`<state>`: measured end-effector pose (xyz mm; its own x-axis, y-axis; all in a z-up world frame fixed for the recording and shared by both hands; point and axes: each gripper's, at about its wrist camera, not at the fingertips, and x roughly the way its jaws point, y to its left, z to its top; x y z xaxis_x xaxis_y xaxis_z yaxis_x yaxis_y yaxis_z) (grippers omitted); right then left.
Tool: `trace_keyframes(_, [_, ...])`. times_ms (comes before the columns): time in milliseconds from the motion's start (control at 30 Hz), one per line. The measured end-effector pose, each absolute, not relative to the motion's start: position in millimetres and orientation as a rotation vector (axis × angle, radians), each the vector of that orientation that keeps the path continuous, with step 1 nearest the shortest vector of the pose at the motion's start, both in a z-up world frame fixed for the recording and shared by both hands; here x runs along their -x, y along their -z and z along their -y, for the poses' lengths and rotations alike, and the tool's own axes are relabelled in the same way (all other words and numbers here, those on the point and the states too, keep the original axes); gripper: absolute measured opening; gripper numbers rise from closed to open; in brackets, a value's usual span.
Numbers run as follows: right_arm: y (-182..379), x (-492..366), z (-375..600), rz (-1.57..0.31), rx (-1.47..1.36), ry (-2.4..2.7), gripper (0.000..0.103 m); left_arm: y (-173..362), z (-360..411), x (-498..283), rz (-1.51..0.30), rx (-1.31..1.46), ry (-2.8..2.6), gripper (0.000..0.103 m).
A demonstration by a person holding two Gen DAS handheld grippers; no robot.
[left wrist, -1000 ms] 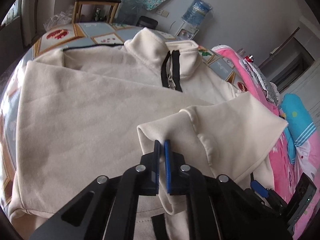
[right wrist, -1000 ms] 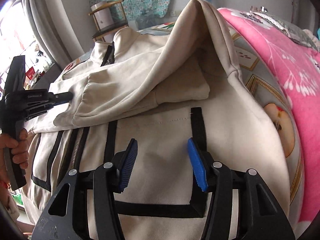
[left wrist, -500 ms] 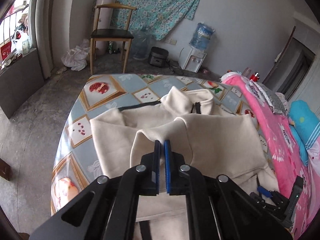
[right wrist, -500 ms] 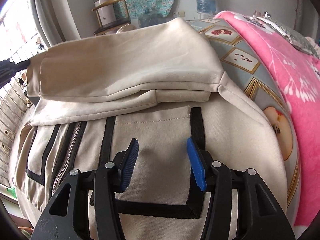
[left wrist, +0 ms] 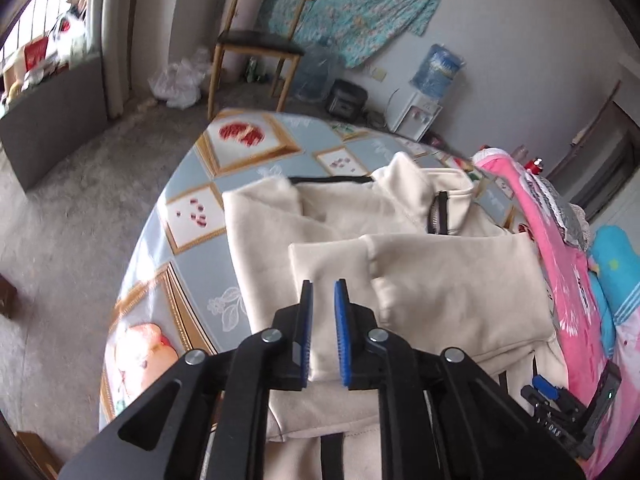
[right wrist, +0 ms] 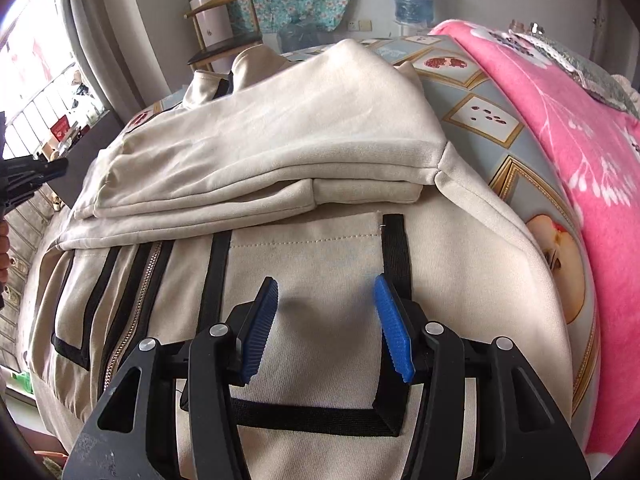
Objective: Fold large clothes
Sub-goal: 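Grasp the jacket side edge with the left tool and fold it inward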
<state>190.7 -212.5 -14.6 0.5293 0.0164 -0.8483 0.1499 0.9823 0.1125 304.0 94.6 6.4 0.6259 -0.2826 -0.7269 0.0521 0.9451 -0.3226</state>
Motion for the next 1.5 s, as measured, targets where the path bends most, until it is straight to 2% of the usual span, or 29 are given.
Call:
trace_keyframes(133, [-4.9, -188.3, 222.3, -0.954, -0.3, 0.024, 0.05, -9.9, -62.6, -282.5, -0.851, 0.094, 0.271, 0.016])
trace_keyframes(300, [-26.5, -202.9, 240.4, -0.909, -0.475, -0.074, 0.054, 20.9, -17.0, -266.3, -0.893, -0.203, 0.312, 0.019])
trace_keyframes(433, [-18.0, -222.5, 259.0, -0.951, -0.706, -0.127, 0.056, 44.1, -13.3, -270.1, -0.956, -0.208, 0.294, 0.021])
trace_keyframes(633, [5.0, -239.4, 285.0, -0.989, -1.009, -0.095, 0.056, 57.5, -11.0, -270.4, -0.948, -0.26, 0.266, 0.022])
trace_keyframes(833, [30.3, -248.3, 296.5, -1.05, -1.166, -0.036, 0.055, 57.6, 0.5, -271.3, -0.899, -0.362, 0.24, 0.023])
trace_keyframes(967, [39.3, -247.2, 303.8, -1.04, -1.221, 0.013, 0.041, 56.5, -0.9, -273.3, -0.867, -0.378, 0.236, 0.022])
trace_keyframes(1000, [40.4, -246.1, 304.0, -1.038, -1.226, 0.024, 0.038, 55.2, -2.0, -273.3, -0.856, -0.375, 0.231, 0.017])
trace_keyframes(1033, [41.4, -244.6, 305.4, -1.036, -1.227, 0.032, 0.034, 53.9, -3.2, -273.6, -0.846, -0.377, 0.218, 0.003])
trace_keyframes(1067, [42.3, -244.2, 306.9, -1.033, -1.223, 0.037, 0.03, 52.1, -5.1, -273.5, -0.839, -0.371, 0.215, 0.0])
trace_keyframes(1167, [40.9, -240.9, 306.4, -1.026, -1.196, 0.043, 0.019, 38.1, -9.3, -269.8, -0.775, -0.374, 0.197, 0.0])
trace_keyframes(1333, [34.6, -235.7, 307.7, -0.998, -1.192, 0.003, 0.007, -5.4, -17.9, -251.5, -0.643, -0.411, 0.158, 0.0])
trace_keyframes(1400, [32.7, -233.9, 307.5, -0.996, -1.193, -0.013, 0.007, -16.9, -26.1, -244.9, -0.629, -0.404, 0.148, 0.0])
trace_keyframes(1500, [32.7, -232.4, 308.3, -1.0, -1.2, -0.029, 0.007, -13.8, -41.7, -245.6, -0.7, -0.3, 0.203, 0.0])
